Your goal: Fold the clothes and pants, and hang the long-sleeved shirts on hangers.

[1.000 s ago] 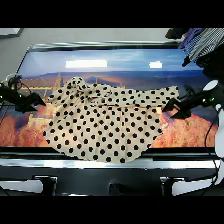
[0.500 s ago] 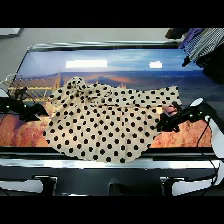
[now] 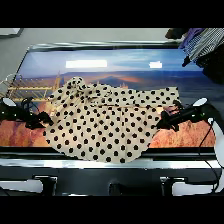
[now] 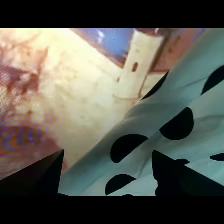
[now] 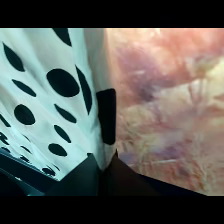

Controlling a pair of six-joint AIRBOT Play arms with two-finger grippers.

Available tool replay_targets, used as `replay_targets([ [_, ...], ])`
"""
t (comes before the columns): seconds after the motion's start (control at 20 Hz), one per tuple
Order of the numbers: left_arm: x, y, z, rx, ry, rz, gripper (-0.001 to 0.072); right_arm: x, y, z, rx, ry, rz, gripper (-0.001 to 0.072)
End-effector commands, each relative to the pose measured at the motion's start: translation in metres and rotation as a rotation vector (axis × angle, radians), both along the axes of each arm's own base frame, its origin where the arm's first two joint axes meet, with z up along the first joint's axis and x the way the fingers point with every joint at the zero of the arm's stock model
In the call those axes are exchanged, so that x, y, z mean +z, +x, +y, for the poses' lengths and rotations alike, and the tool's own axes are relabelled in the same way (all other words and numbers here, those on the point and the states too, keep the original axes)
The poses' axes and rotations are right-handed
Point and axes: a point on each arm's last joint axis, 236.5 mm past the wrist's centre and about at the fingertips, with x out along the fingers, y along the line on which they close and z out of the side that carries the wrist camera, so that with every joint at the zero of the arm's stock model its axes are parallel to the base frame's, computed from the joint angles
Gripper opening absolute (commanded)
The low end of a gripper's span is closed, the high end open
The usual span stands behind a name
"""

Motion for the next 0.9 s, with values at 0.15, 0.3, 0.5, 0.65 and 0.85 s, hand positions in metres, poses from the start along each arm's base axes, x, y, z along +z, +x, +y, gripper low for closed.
replay_targets([
  [0.15,0.003,0.011,-0.035,-0.028,-0.093,-0.037,0.0025,0.033,0.013,0.034,-0.002,0.104,-0.083,0.0027],
  [0.3,0.041,0.042,-0.068,-0.032,-0.165,-0.153,0.0023,0.070,0.038,0.082,0.037,0.149,-0.255,0.0027],
  [0.5,0.180,0.118,-0.087,-0.117,-0.082,-0.527,0.0022,0.209,0.131,0.073,-0.023,0.057,-0.695,0.0027],
  [0.65,0.352,0.151,-0.091,-0.093,-0.017,-0.930,0.0022,0.361,0.163,0.044,-0.093,-0.096,-1.075,0.0027],
  [0.85,0.556,0.101,-0.083,0.023,0.058,-1.427,0.0023,0.544,0.108,-0.004,-0.307,-0.320,-1.514,0.0027],
])
